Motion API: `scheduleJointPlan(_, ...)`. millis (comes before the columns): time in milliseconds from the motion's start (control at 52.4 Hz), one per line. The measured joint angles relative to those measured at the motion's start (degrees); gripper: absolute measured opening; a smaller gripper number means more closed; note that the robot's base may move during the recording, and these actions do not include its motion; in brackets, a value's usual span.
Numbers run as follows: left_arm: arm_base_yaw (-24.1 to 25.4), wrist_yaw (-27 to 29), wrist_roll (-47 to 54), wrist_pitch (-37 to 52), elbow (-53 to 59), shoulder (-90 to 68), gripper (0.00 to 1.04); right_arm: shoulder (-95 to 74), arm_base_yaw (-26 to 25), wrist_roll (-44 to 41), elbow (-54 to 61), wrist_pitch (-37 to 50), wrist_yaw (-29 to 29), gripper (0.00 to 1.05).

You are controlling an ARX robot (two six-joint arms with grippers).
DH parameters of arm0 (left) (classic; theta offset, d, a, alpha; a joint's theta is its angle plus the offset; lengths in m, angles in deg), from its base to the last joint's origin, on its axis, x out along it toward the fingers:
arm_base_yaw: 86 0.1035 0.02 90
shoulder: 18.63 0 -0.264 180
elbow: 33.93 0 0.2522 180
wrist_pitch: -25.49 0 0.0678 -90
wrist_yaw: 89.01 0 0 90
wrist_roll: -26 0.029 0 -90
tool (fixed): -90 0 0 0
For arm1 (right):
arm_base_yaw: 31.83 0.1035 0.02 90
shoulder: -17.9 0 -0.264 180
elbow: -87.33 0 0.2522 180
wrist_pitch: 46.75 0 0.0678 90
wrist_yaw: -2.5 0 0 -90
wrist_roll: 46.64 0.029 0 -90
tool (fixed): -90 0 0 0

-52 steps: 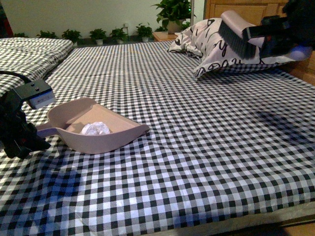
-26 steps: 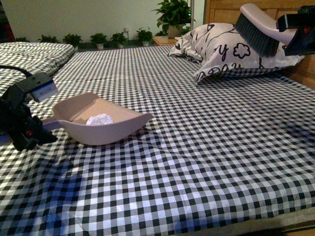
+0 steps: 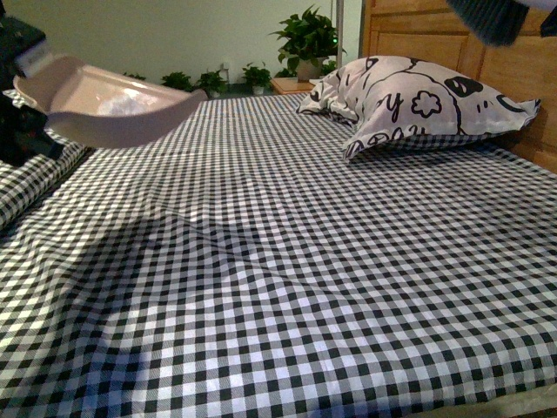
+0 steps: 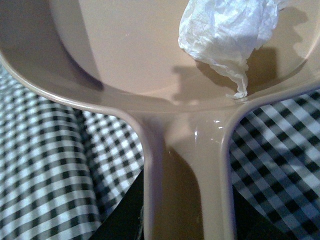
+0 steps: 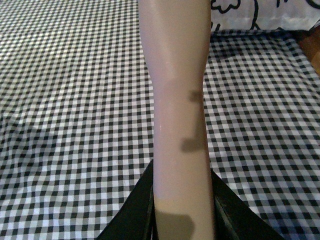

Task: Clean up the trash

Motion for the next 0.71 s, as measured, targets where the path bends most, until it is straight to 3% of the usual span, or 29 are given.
scheduleJointPlan(133, -1.79, 6.80, -6.80, 2.34, 3.89, 8.31, 0.24, 4.76, -2.64, -0.07, 1.33, -0.52, -2.14, 0.20)
scheduleJointPlan(705, -9.11, 17.55, -13.29, 6.43, 19.30, 31.34, 0.24, 22.91, -13.11, -0.55, 7.85, -2.45, -14.05, 0.20)
